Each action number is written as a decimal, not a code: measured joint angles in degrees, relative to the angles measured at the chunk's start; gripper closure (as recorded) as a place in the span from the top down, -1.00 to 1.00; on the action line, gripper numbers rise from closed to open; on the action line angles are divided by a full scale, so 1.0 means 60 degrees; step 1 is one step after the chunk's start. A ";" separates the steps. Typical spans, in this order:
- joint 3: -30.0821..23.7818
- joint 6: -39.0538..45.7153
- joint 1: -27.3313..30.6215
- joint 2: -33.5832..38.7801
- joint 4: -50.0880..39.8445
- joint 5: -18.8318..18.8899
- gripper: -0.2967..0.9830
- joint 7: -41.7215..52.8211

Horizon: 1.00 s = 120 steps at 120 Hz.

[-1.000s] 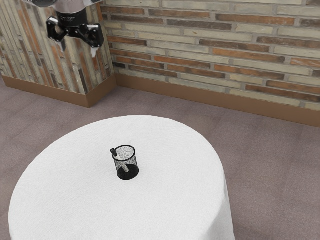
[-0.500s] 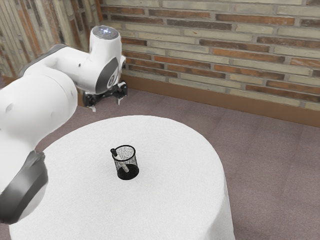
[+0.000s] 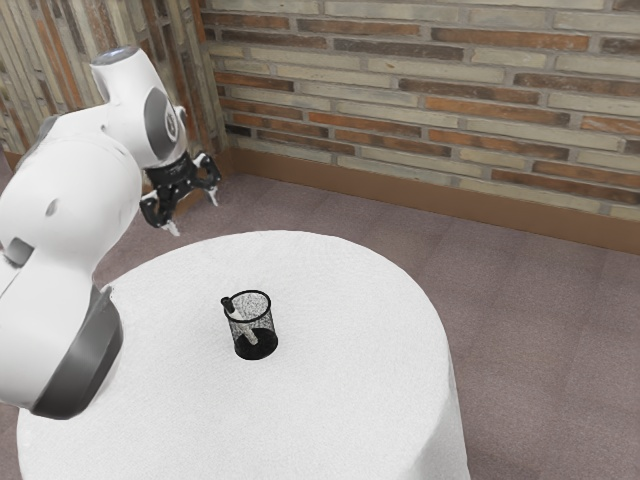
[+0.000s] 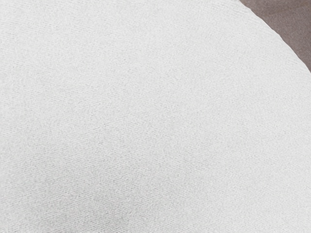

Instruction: Take the marker out of the pen holder and place it to the left of the pen holder.

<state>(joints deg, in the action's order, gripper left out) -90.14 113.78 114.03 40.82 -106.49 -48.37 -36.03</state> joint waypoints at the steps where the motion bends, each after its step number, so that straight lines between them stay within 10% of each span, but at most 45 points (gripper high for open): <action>1: 0.0100 -0.0073 -0.0056 -0.0001 -0.0090 0.0015 0.49 0.0017; 76: -0.0982 -0.0322 -0.0424 -0.0010 -0.2309 -0.1707 0.37 0.0823; 120: 0.0436 -0.0151 -0.2424 -0.0005 -0.3310 -0.1944 0.25 0.1014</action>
<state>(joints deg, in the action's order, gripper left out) -87.53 112.87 99.48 40.79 -126.35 -60.04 -29.95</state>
